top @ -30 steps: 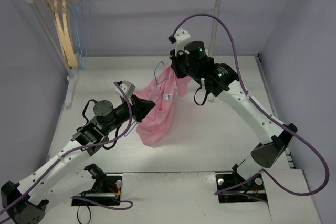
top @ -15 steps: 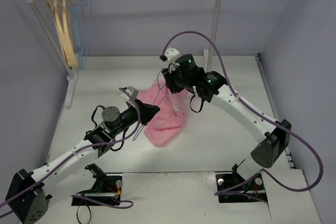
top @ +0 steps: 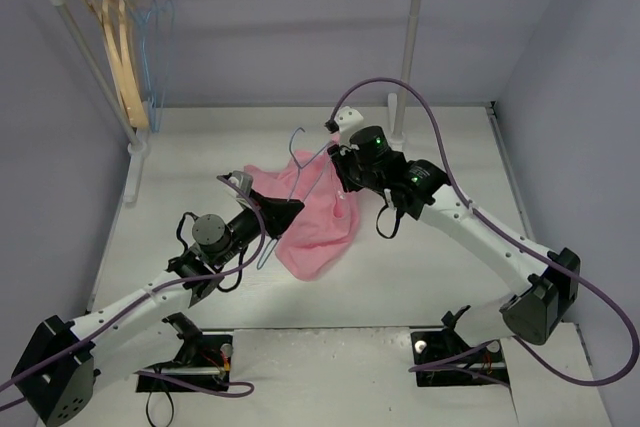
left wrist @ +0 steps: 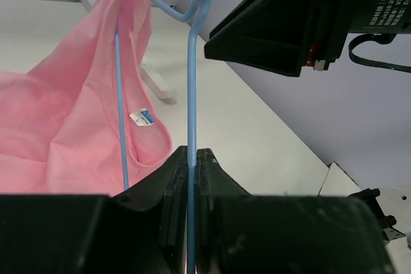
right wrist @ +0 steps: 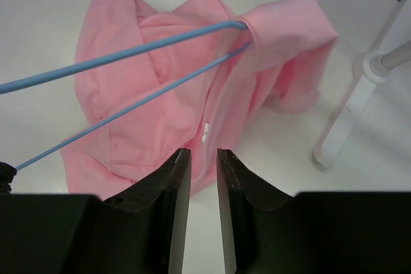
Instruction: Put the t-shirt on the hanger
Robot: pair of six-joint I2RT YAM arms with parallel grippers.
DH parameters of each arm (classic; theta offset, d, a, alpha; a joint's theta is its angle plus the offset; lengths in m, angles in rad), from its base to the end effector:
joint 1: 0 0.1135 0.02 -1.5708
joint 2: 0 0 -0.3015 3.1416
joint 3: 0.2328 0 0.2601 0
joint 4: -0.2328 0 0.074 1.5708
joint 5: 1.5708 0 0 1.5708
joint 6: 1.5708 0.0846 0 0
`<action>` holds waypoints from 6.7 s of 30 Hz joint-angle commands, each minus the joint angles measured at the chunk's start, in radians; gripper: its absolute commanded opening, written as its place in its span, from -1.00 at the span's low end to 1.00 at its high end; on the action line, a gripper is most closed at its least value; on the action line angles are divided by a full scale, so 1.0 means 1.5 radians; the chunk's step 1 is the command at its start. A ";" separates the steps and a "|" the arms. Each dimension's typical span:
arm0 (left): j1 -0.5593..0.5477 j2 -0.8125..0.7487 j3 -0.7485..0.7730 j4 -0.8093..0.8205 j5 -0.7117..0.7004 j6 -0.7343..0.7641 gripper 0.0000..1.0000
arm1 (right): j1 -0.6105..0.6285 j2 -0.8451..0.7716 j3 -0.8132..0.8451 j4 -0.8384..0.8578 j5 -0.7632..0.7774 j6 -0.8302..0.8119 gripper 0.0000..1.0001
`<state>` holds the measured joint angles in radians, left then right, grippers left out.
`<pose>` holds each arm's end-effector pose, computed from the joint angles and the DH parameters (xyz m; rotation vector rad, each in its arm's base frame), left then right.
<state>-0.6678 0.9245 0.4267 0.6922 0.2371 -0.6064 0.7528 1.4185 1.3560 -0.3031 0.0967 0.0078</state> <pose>0.1783 -0.1659 0.3163 0.2596 1.4720 -1.2117 0.2817 0.2527 0.3990 -0.6511 1.8453 0.4116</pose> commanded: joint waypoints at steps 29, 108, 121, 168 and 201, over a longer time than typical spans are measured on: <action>-0.004 -0.047 -0.022 0.166 -0.025 -0.098 -1.00 | -0.060 0.084 -0.039 0.271 -0.023 0.072 -0.01; 0.059 0.102 0.042 0.442 0.135 -0.310 -1.00 | 0.089 -0.045 0.131 0.013 -0.137 -0.223 0.02; 0.059 0.089 0.031 0.441 0.157 -0.312 -1.00 | -0.073 -0.113 0.131 0.034 -0.239 -0.343 0.09; 0.059 0.142 0.088 0.413 0.290 -0.343 -1.00 | -0.125 -0.009 0.148 0.022 -0.463 -0.645 -0.12; 0.198 0.004 0.446 -0.569 0.042 -0.023 0.17 | -0.125 -0.117 -0.044 0.183 -0.274 -0.583 -1.00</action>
<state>-0.3775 0.9470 0.9958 0.0616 0.4385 -0.7315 0.5636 1.2564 1.2861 -0.2005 -0.4156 -0.9112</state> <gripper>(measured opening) 0.579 0.106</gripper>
